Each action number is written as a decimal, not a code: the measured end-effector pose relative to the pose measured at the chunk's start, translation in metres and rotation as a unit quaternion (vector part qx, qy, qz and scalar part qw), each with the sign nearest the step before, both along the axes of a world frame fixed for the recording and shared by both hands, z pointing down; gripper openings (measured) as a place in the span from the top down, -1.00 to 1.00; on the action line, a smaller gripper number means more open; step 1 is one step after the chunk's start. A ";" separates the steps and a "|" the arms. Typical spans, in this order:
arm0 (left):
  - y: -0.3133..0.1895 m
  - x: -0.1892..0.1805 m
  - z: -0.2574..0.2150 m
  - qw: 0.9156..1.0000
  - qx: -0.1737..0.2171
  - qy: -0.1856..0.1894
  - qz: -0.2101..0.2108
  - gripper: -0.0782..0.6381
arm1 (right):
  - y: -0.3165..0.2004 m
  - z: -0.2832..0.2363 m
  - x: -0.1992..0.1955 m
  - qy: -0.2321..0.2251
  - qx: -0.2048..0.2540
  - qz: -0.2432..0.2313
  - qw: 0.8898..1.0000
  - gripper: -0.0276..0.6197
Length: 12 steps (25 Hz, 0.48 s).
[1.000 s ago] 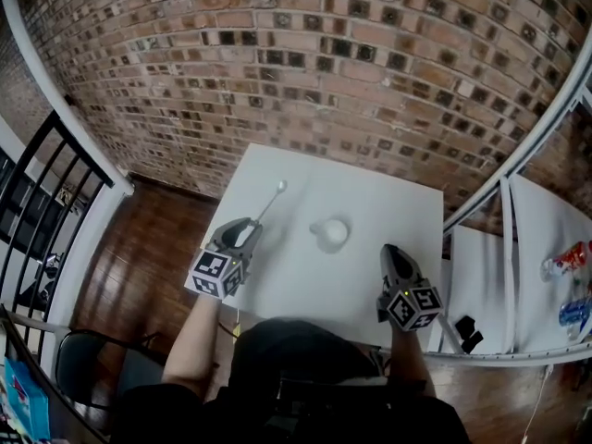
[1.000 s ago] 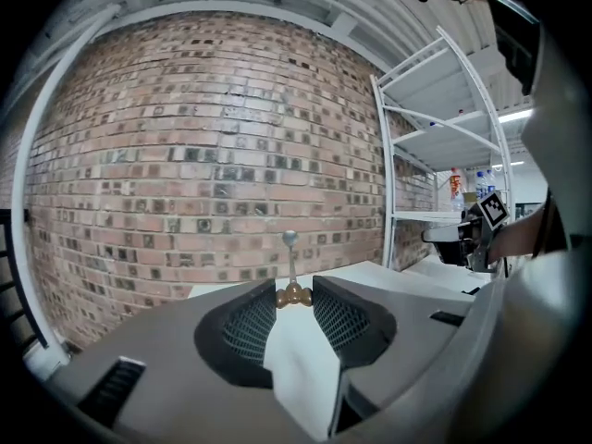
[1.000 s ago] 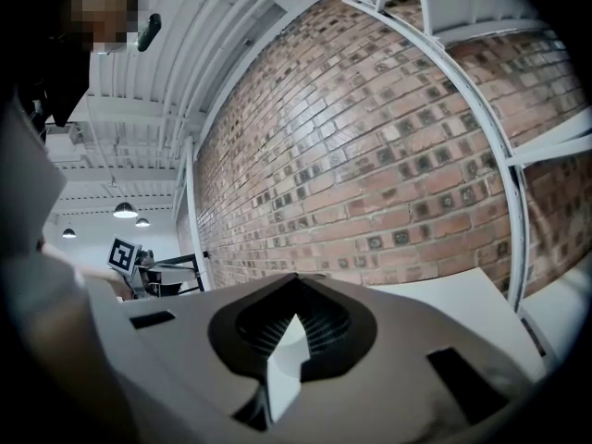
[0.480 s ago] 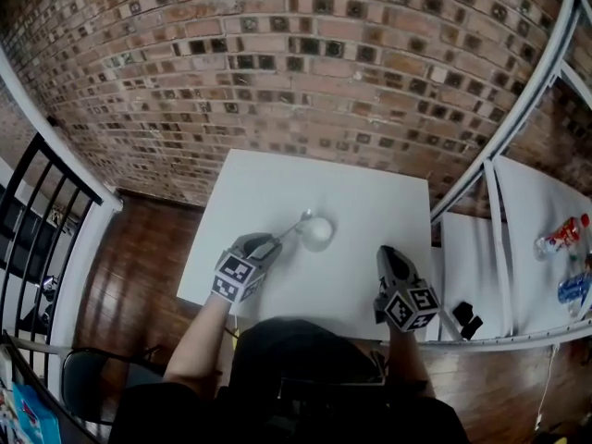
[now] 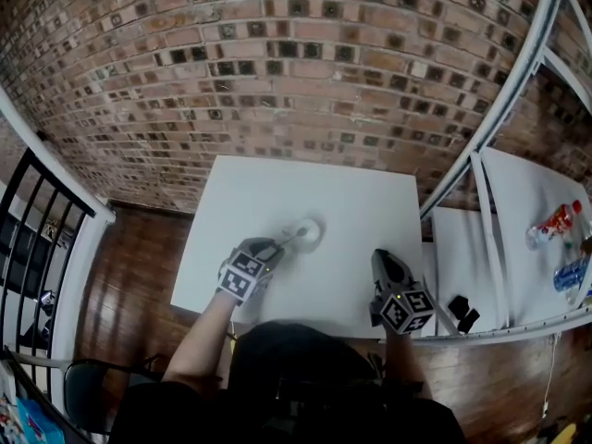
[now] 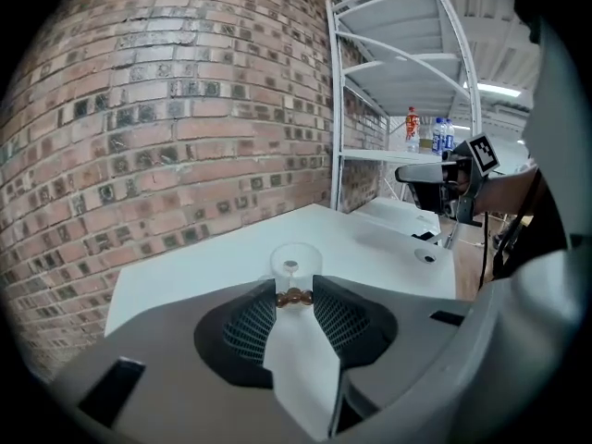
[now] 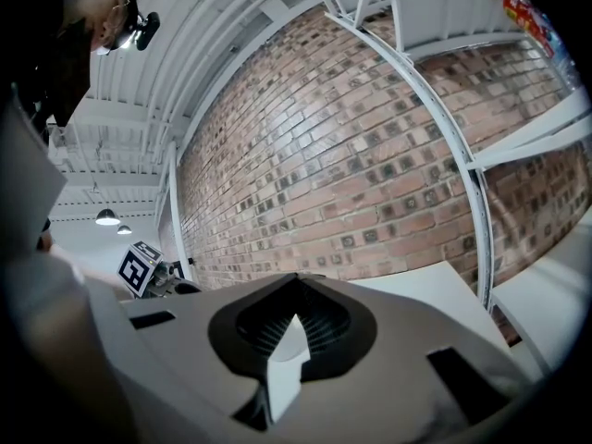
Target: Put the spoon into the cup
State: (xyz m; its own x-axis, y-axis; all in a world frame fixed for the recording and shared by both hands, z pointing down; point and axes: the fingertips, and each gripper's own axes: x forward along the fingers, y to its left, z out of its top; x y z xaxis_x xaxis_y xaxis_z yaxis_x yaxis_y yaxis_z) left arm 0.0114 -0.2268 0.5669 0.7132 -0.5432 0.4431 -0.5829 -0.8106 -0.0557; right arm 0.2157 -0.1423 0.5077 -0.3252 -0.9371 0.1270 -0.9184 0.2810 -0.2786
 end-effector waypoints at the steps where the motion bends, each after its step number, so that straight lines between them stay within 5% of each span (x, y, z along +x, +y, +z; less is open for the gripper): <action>1: -0.002 0.001 0.000 1.000 -0.004 0.004 -0.002 0.43 | 0.001 0.000 0.001 -0.001 0.000 0.002 1.000 0.90; 12: -0.021 0.028 0.015 1.000 -0.026 0.005 -0.012 0.42 | 0.010 -0.002 0.015 0.000 -0.001 0.016 1.000 0.90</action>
